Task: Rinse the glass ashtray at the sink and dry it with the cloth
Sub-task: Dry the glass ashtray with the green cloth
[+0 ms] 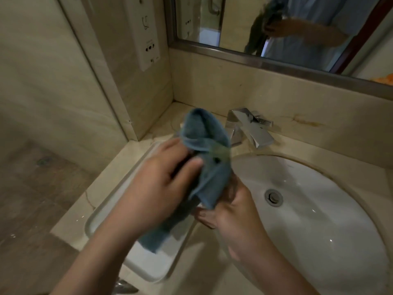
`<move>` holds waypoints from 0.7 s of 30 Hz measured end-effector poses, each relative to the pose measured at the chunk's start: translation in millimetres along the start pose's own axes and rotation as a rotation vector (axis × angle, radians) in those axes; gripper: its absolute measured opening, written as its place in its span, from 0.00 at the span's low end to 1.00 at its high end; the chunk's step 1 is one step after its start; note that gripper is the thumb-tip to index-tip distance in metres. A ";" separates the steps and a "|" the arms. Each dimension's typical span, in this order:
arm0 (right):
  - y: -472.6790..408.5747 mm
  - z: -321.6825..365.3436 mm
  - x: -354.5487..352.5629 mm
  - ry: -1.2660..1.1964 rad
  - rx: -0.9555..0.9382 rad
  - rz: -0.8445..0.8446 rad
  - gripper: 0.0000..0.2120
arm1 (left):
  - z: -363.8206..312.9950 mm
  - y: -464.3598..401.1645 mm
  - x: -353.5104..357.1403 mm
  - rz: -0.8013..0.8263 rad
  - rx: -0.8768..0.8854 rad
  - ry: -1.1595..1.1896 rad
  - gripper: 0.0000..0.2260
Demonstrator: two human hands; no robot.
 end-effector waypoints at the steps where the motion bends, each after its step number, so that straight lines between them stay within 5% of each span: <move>1: 0.0 2.3 -2.0 0.067 -0.015 0.005 0.26 | -2.6 -2.9 8.4 0.049 0.056 -0.118 0.10; 8: -4.5 21.5 -20.2 0.429 -0.068 0.059 0.26 | 4.2 -10.5 4.7 0.230 0.020 -0.040 0.21; 12: -4.8 25.6 -22.5 0.463 -0.100 0.054 0.24 | 7.7 -8.0 1.2 0.276 0.043 -0.011 0.11; 16: -6.4 22.8 -20.1 0.462 -0.065 0.074 0.21 | 4.4 -6.5 -3.1 0.251 0.038 -0.011 0.12; 21: -5.9 24.4 -22.2 0.643 -0.058 0.171 0.22 | 7.2 -7.7 -8.5 0.366 -0.166 0.046 0.11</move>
Point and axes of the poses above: each hand's wrist, its own y-axis away from the middle knuckle, its own x-axis out of the palm, z = x × y, the point moved 4 cm from there along -y, towards the middle knuckle, and after that the axes turned 15 degrees about y, right-handed, at the moved point
